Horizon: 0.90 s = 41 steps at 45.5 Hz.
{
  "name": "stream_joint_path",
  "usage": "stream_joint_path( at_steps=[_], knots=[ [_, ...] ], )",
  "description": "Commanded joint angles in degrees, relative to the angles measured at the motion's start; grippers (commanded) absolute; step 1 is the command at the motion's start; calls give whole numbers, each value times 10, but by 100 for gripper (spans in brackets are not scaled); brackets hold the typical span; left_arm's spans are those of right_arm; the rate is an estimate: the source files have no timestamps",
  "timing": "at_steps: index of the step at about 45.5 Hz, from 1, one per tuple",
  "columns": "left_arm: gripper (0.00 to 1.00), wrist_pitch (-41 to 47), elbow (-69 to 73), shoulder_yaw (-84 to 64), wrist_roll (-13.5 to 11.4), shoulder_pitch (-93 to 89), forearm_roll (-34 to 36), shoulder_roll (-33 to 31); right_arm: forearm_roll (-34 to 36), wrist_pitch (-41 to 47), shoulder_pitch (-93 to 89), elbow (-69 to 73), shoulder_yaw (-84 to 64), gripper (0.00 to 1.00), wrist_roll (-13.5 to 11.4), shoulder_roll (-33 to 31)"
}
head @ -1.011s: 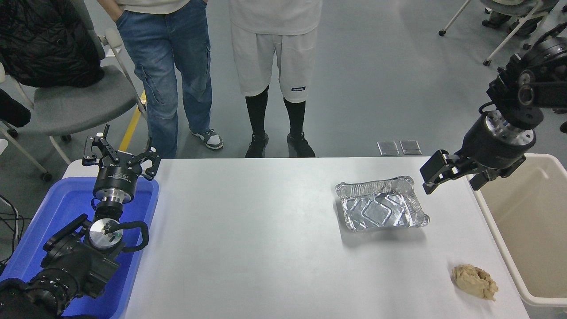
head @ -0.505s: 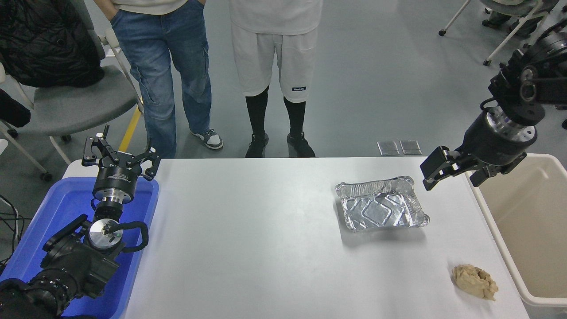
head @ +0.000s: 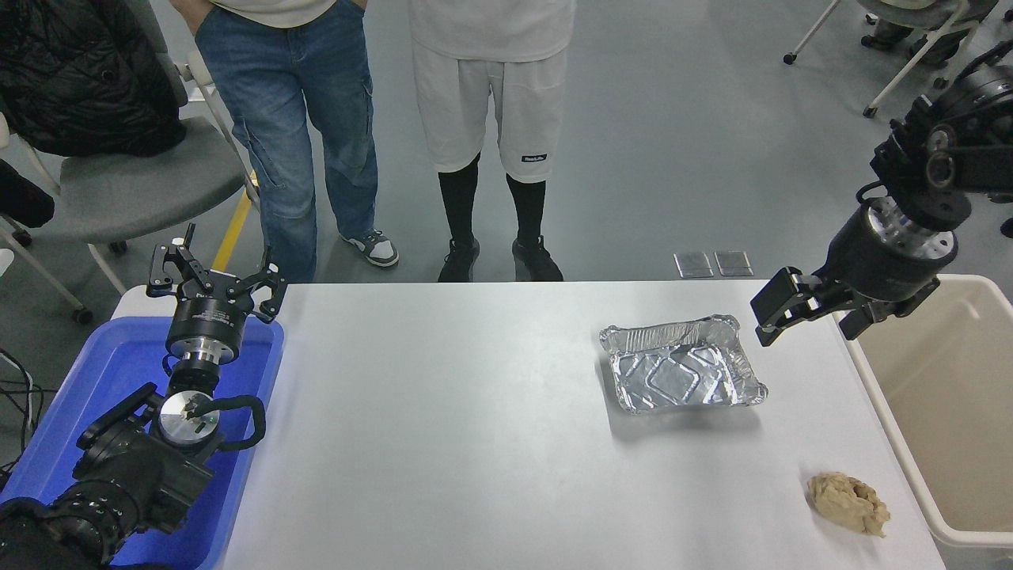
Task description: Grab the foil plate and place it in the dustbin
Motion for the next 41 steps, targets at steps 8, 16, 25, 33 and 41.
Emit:
stream_joint_path(
  at_steps=[8,16,25,33,41],
  knots=[
    [99,0,0,0,0,0,0,0,0,0,-8,-8,16,100,0,-1],
    [99,0,0,0,0,0,0,1,7,0,-22,-27,46,100,0,1],
    [99,0,0,0,0,0,0,0,33,0,-41,-40,78,100,0,1],
    [99,0,0,0,0,0,0,1,33,0,-65,-47,79,100,0,2],
    [99,0,1,0,0,0,0,0,28,0,-89,-48,78,100,0,0]
  ],
)
